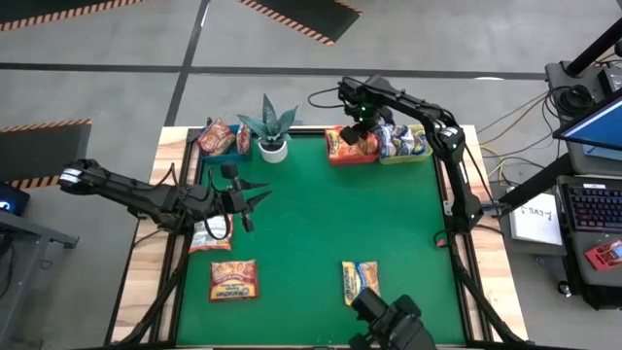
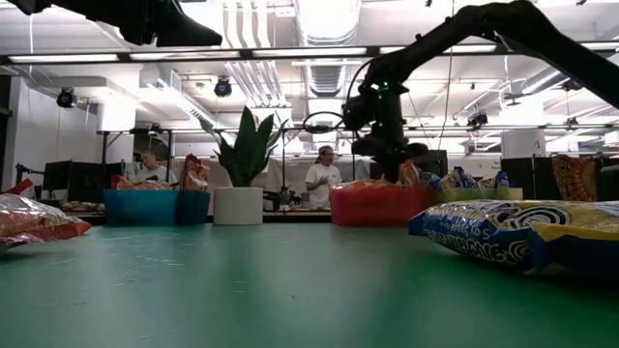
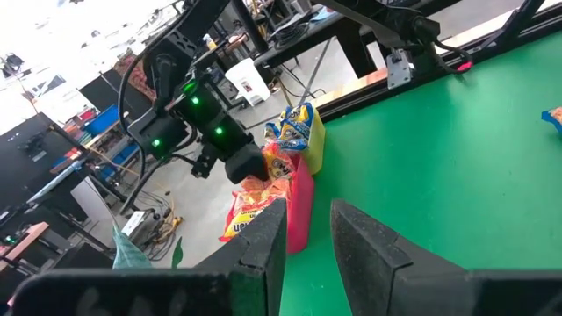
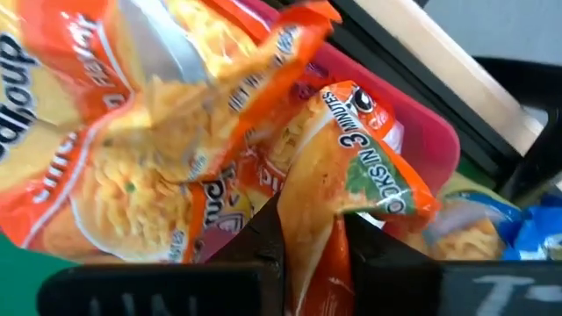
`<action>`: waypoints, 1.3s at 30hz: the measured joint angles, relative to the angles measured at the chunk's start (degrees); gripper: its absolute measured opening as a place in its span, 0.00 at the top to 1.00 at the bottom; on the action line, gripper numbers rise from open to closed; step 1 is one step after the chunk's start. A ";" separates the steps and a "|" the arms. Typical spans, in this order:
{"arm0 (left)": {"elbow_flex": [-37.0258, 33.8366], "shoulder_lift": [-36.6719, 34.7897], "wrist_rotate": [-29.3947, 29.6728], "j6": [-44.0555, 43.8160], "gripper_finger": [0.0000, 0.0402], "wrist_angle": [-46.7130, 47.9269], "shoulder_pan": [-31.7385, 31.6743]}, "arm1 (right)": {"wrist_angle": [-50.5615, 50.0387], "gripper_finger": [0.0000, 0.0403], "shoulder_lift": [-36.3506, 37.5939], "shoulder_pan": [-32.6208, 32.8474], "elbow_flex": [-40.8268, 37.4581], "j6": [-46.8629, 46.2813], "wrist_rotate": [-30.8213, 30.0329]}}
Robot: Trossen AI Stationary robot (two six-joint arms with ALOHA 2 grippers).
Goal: Sort Maruchan noodles
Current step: Put the orange noodle pack into the red bin
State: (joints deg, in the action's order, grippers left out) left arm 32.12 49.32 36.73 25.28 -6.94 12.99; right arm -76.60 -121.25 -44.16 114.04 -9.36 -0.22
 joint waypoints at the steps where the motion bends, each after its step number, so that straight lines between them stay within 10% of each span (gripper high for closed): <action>1: 0.00 0.00 0.00 -0.02 0.81 0.00 0.00 | 0.41 0.91 0.00 0.16 0.00 0.19 -0.02; 19: 0.00 0.00 4.57 -8.38 0.81 0.09 0.02 | -5.50 0.57 3.49 0.96 3.96 2.36 -0.01; 32: 0.93 5.38 5.56 -58.64 0.81 35.69 -0.18 | 9.02 0.58 24.30 11.41 -8.10 2.90 0.02; 39: 11.49 15.74 -10.56 -90.16 0.81 71.63 -1.92 | 26.04 0.59 39.48 20.99 -27.29 -1.14 0.08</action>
State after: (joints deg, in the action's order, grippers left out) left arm 43.61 65.06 26.17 -64.89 64.69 11.07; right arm -50.56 -81.77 -23.18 86.75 -10.50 -0.14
